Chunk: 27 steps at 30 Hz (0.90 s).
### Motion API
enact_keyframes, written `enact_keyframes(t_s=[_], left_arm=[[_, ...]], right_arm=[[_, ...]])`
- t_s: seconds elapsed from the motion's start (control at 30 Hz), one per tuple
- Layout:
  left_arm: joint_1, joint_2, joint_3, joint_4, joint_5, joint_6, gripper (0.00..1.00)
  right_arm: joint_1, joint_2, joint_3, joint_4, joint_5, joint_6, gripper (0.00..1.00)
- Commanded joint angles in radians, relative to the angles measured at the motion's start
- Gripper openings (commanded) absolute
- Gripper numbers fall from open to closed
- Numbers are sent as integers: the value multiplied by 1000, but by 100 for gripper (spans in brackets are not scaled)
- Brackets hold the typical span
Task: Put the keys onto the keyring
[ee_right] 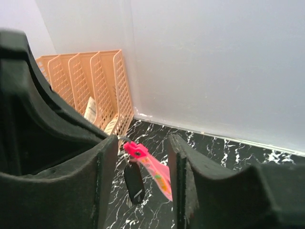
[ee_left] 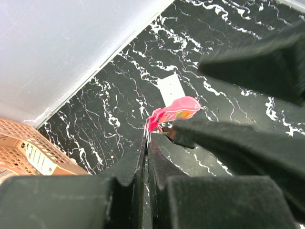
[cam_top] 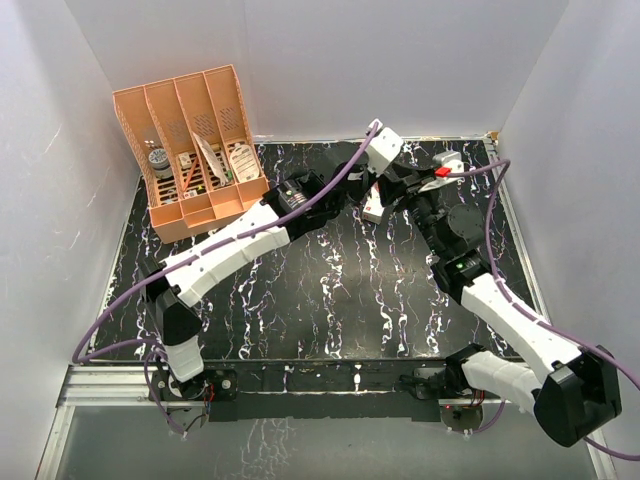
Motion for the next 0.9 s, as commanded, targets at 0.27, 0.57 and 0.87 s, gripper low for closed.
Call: enact_keyframes(t_s=[0.27, 0.57, 0.87], left_arm=[[17, -329, -336, 239, 38, -29, 0], [21, -400, -402, 265, 76, -54, 0], [37, -387, -385, 217, 124, -59, 0]], right_arm=[[-2, -27, 134, -141, 16, -38, 55], [-2, -82, 158, -232, -116, -78, 60], [-2, -87, 166, -239, -276, -121, 62]])
